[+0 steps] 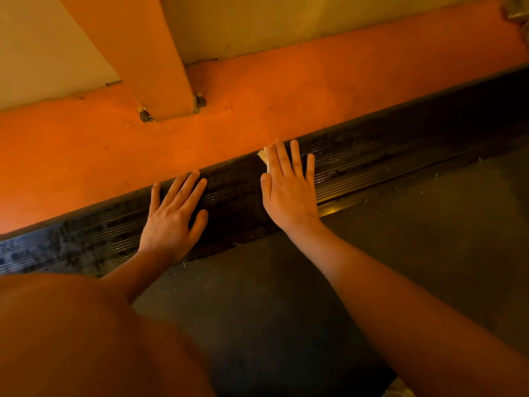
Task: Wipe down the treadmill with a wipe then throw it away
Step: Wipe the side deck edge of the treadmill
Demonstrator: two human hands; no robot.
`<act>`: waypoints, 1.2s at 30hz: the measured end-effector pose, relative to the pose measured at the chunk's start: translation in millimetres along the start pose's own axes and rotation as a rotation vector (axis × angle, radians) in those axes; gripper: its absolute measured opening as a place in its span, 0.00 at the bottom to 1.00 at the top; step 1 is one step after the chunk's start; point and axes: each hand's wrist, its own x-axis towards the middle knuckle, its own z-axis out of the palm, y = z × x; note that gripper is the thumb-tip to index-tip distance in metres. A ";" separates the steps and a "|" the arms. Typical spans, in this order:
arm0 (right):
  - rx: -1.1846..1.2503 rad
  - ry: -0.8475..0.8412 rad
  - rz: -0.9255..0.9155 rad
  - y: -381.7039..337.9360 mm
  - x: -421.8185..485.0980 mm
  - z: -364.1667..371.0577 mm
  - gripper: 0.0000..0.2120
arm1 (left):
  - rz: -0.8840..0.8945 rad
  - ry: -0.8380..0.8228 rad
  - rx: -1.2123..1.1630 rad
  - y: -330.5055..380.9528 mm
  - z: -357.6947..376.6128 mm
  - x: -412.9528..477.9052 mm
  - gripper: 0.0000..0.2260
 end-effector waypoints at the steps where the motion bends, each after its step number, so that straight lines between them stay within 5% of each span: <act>1: 0.008 0.004 0.009 1.7 -19.0 3.1 0.29 | -0.002 0.000 -0.002 0.3 0.2 -0.1 0.28; 4: 0.018 -0.018 0.043 4.1 -56.3 10.3 0.29 | 0.001 0.010 -0.008 1.8 0.8 -1.1 0.28; 10: -0.006 0.008 0.014 -2.9 7.1 1.0 0.29 | 0.004 0.004 -0.012 0.6 -1.7 -0.9 0.28; 15: 0.013 -0.008 0.063 4.6 -69.8 11.0 0.29 | -0.003 -0.004 -0.006 3.3 -1.3 -0.1 0.28; 21: 0.033 -0.004 0.029 -3.5 1.8 -1.3 0.29 | -0.004 -0.009 -0.002 3.4 -2.2 0.0 0.28; 29: 0.056 -0.011 0.012 4.6 -44.2 7.9 0.29 | -0.036 0.029 -0.032 18.8 -9.9 18.0 0.29; 36: 0.046 0.005 -0.029 13.9 13.2 -3.3 0.29 | 0.101 -0.083 0.051 66.5 10.5 50.7 0.28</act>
